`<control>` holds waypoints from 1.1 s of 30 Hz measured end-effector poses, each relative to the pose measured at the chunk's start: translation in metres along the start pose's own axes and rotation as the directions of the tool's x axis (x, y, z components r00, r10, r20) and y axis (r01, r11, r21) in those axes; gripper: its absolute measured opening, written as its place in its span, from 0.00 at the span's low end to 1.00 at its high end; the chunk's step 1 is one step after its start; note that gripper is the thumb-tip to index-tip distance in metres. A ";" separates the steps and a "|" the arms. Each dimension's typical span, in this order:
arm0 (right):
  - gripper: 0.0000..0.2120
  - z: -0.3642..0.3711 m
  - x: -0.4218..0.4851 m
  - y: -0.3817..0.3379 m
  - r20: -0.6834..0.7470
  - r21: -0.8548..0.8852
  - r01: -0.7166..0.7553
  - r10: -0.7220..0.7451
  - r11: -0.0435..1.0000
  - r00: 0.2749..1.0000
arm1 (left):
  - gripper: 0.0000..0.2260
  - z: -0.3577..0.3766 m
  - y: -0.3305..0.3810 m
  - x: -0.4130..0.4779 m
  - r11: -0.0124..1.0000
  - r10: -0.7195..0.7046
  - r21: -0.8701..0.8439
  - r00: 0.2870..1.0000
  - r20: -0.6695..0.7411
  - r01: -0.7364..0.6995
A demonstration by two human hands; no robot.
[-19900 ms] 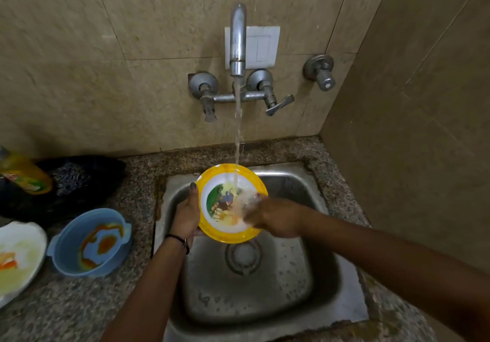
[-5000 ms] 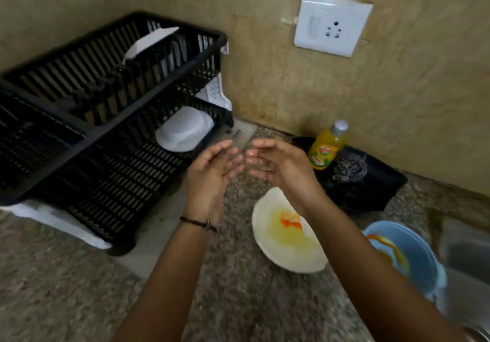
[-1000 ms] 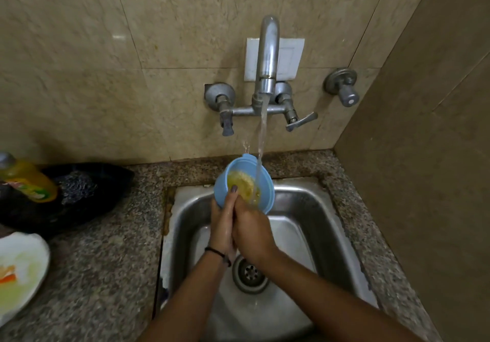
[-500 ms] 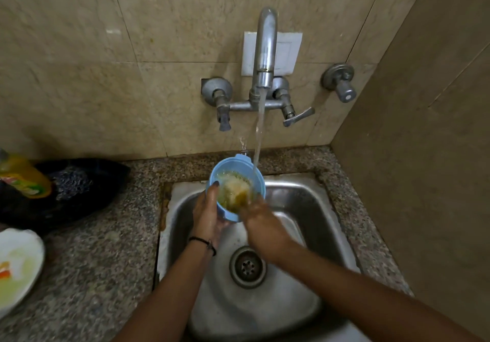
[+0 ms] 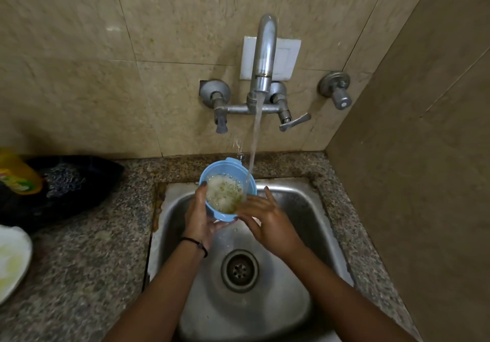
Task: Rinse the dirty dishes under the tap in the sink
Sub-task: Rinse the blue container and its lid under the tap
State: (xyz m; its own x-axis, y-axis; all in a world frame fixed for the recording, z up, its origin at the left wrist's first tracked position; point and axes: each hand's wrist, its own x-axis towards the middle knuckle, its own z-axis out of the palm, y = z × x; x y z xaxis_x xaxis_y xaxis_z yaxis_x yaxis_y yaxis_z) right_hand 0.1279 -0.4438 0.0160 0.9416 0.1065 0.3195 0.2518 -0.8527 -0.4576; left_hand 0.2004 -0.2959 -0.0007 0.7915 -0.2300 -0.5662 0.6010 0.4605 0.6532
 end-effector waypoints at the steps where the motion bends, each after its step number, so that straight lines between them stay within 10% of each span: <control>1: 0.07 0.002 0.001 -0.003 -0.022 -0.001 -0.018 0.018 1.000 1.000 | 0.22 0.002 -0.002 0.000 0.999 -0.020 -0.034 1.000 0.014 0.021; 7: 0.23 0.012 0.000 -0.023 -0.007 0.007 0.101 -0.101 0.995 0.995 | 0.22 0.010 0.000 -0.006 0.998 -0.064 -0.019 0.991 0.119 0.067; 12: 0.14 -0.009 0.001 0.016 0.153 -0.246 0.199 -0.165 0.949 0.974 | 0.24 -0.003 0.021 -0.001 0.944 -0.066 0.325 0.997 0.026 0.054; 16: 0.14 0.001 0.013 -0.007 0.117 -0.284 0.088 -0.056 0.955 0.992 | 0.33 0.010 -0.005 -0.013 0.995 0.002 0.102 0.996 0.090 -0.011; 20: 0.11 0.019 0.011 -0.053 0.049 0.120 -0.269 0.265 0.956 0.963 | 0.23 0.018 -0.029 -0.026 0.956 0.263 0.134 0.965 0.016 -0.263; 23: 0.18 0.009 0.006 -0.039 0.309 0.222 -0.189 0.114 0.957 0.944 | 0.12 0.008 -0.013 -0.015 0.954 0.238 0.191 0.971 -0.008 -0.232; 26: 0.16 -0.018 0.017 0.003 0.495 -0.121 0.008 0.053 0.993 0.867 | 0.15 -0.006 -0.002 -0.005 0.942 0.144 0.302 0.989 0.026 -0.145; 31: 0.25 -0.019 0.035 0.010 0.550 -0.691 0.296 0.214 0.660 0.807 | 0.14 0.001 -0.005 -0.008 0.957 0.086 0.269 0.992 0.097 -0.109; 33: 0.22 -0.001 0.030 -0.020 0.493 -0.464 -0.206 0.444 0.862 0.748 | 0.14 0.003 -0.009 -0.007 0.964 0.061 0.254 0.995 0.075 -0.079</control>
State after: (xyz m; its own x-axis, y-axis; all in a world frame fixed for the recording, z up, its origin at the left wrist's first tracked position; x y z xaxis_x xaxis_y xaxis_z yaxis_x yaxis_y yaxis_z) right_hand 0.1510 -0.4244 0.0358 0.9266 -0.0472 -0.3732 -0.0810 -0.9938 -0.0756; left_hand 0.1898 -0.3008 -0.0014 0.8330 -0.2652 -0.4856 0.5452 0.2438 0.8021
